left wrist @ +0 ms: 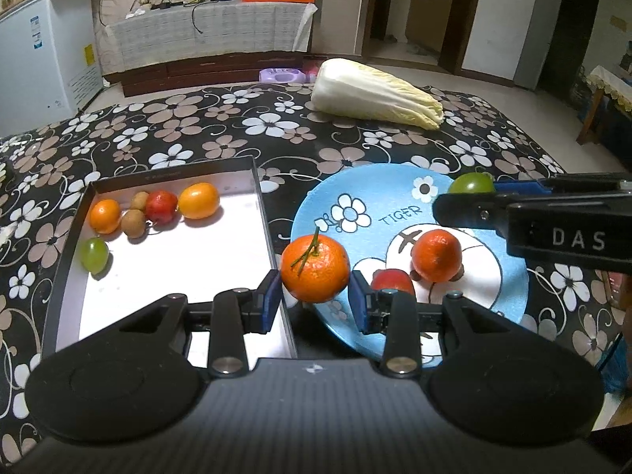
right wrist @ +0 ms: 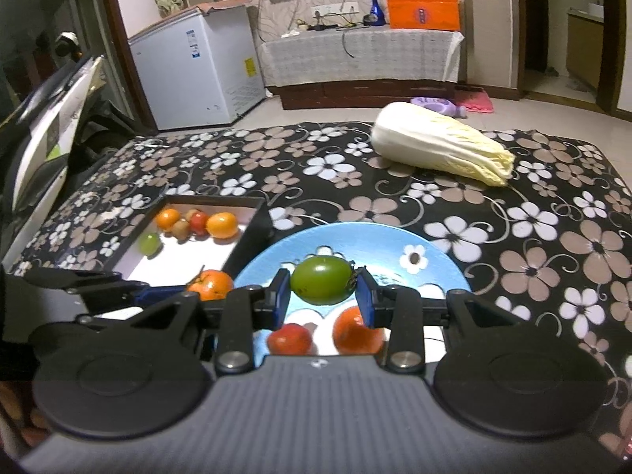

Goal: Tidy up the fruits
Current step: 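Carry the stemmed orange and green tomato with both tools over the blue plate, then lower the green tomato onto the plate and open the right tool while the left tool holds the orange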

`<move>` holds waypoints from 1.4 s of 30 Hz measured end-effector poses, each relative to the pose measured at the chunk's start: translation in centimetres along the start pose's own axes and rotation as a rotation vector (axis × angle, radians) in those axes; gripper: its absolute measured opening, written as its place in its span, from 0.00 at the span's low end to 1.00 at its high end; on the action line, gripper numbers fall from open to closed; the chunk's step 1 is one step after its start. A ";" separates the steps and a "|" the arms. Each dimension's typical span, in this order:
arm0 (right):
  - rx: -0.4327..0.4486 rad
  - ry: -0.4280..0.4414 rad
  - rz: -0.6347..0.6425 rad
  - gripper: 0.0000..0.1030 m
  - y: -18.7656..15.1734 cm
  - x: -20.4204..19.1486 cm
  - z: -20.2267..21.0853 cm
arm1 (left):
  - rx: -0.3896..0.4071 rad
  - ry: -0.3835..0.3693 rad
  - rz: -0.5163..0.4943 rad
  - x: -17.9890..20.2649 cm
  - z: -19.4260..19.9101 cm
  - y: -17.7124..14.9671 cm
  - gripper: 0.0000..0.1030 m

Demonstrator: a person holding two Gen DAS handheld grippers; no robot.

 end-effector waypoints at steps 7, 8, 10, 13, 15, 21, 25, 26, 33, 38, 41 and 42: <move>-0.021 -0.044 -0.003 0.37 -0.6 1.6 -0.1 | 0.004 -0.005 -0.003 0.3 -0.1 0.1 0.41; -0.026 -0.050 -0.003 0.37 -0.7 1.9 -0.2 | 0.006 -0.005 -0.005 0.3 -0.1 0.1 0.41; -0.034 -0.061 -0.002 0.37 -0.9 2.2 -0.2 | 0.008 -0.002 -0.009 0.3 -0.2 0.2 0.41; -0.043 -0.068 0.000 0.37 -1.2 2.5 -0.2 | 0.013 0.001 -0.017 0.6 -0.3 0.3 0.41; -0.045 -0.068 0.002 0.37 -1.3 2.5 -0.1 | 0.006 -0.006 -0.016 0.8 -0.6 0.3 0.41; -0.055 -0.063 0.010 0.37 -1.4 2.4 -0.2 | -0.006 -0.007 -0.024 1.5 -1.7 0.3 0.41; -0.064 -0.063 0.018 0.37 -1.6 2.4 -0.3 | -0.003 -0.016 -0.023 1.9 -2.3 0.5 0.41; -0.066 -0.065 0.020 0.37 -1.6 2.5 -0.3 | -0.005 -0.015 -0.022 1.9 -2.5 0.5 0.41; -0.078 -0.073 0.022 0.37 -1.9 2.8 -0.3 | 0.012 -0.017 -0.014 2.3 -3.3 1.2 0.41; -0.092 -0.074 0.028 0.37 -2.3 2.9 -0.4 | 0.019 -0.024 -0.011 2.6 -3.6 1.5 0.41; -0.098 -0.072 0.033 0.37 -2.4 2.9 -0.5 | 0.019 -0.033 -0.008 2.6 -3.8 1.6 0.42; -0.100 -0.072 0.034 0.37 -2.5 2.9 -0.5 | 0.019 -0.034 -0.008 2.6 -3.9 1.7 0.42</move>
Point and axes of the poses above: each gripper's, at about its wrist camera, not at the fingertips, and z roughly against the way its jaws point, x to its right, y to its top, the point moved 10 cm from there along -z, roughly the way its jaws point, and after that the axes turned 4 degrees about -z, right-handed, at the moved point
